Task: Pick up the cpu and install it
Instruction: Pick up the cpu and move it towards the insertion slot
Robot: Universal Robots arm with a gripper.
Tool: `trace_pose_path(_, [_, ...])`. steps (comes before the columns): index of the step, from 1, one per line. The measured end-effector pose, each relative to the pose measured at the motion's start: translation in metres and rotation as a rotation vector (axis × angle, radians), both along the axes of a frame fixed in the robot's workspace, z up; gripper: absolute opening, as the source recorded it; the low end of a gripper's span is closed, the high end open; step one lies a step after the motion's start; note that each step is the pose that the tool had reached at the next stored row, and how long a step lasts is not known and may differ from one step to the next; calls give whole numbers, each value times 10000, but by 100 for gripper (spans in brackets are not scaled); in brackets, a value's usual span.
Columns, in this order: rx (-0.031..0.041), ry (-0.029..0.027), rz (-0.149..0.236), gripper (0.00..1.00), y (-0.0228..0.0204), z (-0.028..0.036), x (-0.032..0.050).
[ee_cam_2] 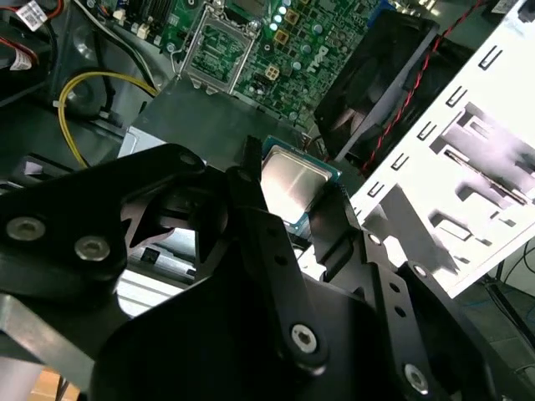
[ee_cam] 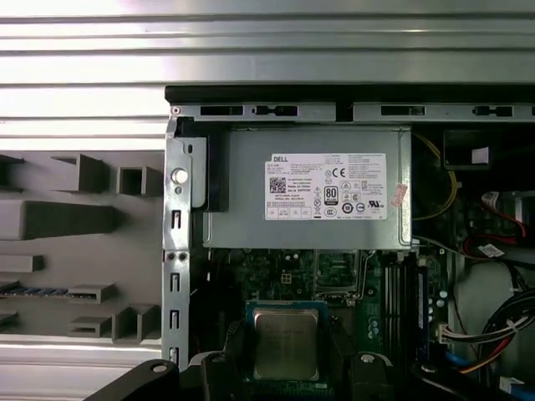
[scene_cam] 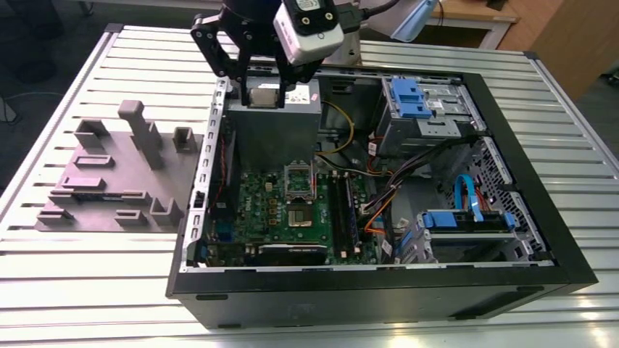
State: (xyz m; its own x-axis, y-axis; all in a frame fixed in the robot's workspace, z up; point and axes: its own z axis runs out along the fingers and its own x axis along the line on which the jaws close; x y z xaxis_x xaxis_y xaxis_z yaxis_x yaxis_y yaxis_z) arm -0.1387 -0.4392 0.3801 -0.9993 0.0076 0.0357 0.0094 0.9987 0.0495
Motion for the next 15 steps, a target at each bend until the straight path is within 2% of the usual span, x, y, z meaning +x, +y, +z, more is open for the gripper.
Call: trace_pose_path(15, [-2,1,3,47,-8,0,4])
